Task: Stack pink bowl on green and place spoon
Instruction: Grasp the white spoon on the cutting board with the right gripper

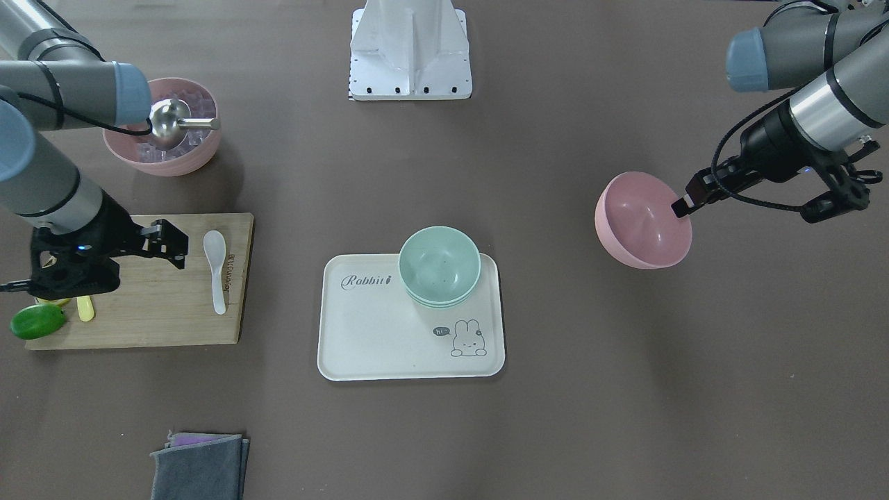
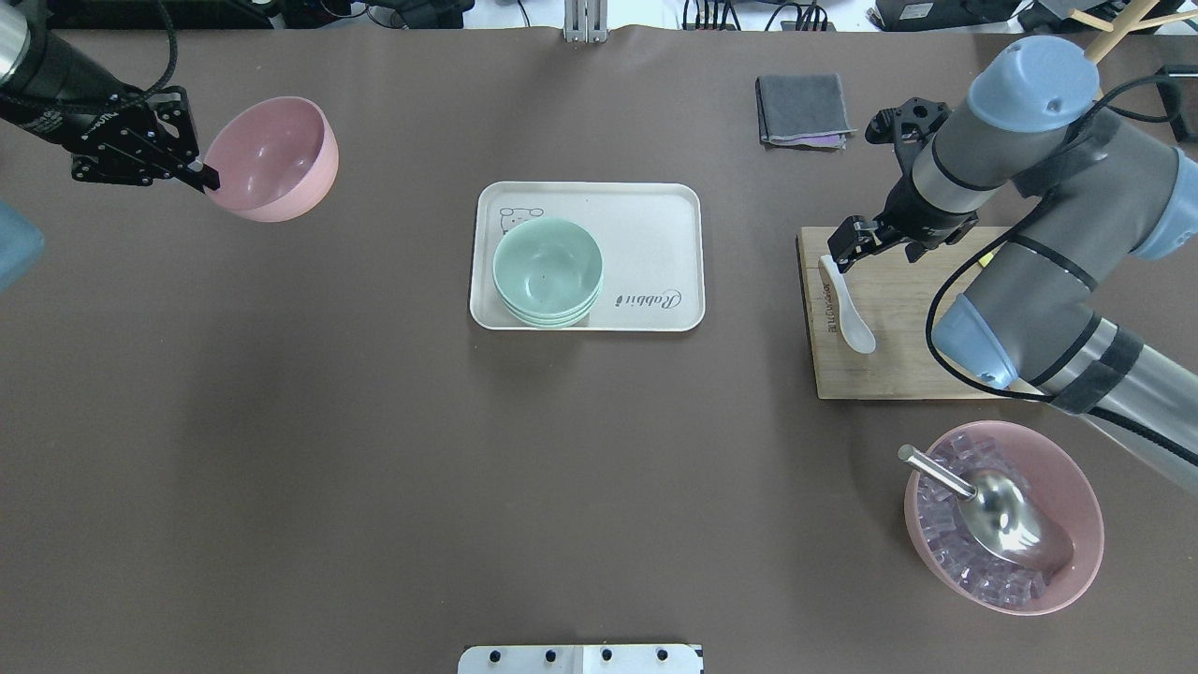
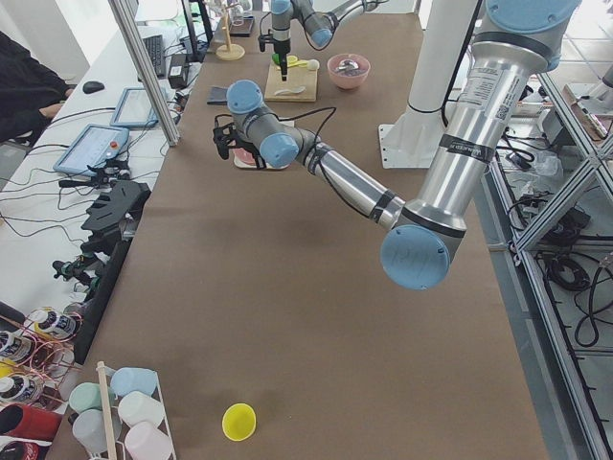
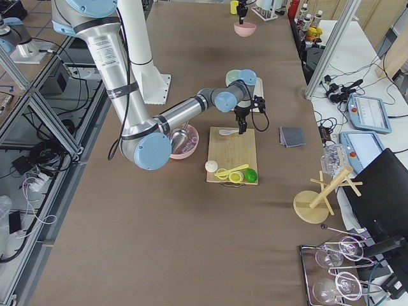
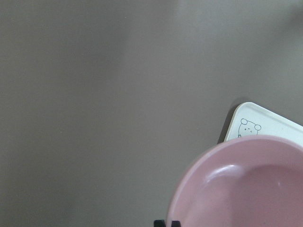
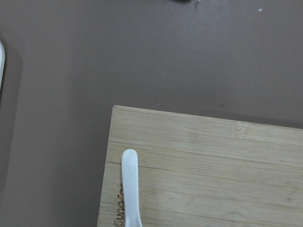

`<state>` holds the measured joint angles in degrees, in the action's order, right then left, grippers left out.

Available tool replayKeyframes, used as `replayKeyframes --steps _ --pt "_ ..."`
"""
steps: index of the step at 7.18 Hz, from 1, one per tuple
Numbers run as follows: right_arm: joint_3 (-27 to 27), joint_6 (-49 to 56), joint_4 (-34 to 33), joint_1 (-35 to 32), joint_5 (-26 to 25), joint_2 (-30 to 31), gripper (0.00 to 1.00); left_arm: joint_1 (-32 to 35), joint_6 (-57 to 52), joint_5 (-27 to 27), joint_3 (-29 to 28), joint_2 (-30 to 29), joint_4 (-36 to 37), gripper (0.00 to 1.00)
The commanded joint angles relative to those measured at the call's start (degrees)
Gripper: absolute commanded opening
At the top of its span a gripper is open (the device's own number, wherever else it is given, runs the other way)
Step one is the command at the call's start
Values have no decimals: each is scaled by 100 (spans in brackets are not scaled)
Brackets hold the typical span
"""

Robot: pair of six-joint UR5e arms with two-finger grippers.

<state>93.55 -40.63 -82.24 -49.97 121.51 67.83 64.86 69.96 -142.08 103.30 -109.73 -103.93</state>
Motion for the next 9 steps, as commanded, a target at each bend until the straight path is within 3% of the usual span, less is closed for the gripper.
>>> replayKeyframes --steps 1,3,5,7,9 --pt "-213 20 138 119 -49 -33 83 -26 0 31 -30 -31 4 0" --pt "-529 3 156 128 -75 -305 82 -26 0 31 -30 -58 4 0" --pt "-819 -50 628 163 -75 -315 76 -26 0 31 -21 -58 4 0" --pt "-838 -50 630 216 -84 -314 39 -26 0 31 -21 -58 4 0" --pt "-829 -59 630 234 -75 -323 35 -17 -8 31 -21 -49 4 0"
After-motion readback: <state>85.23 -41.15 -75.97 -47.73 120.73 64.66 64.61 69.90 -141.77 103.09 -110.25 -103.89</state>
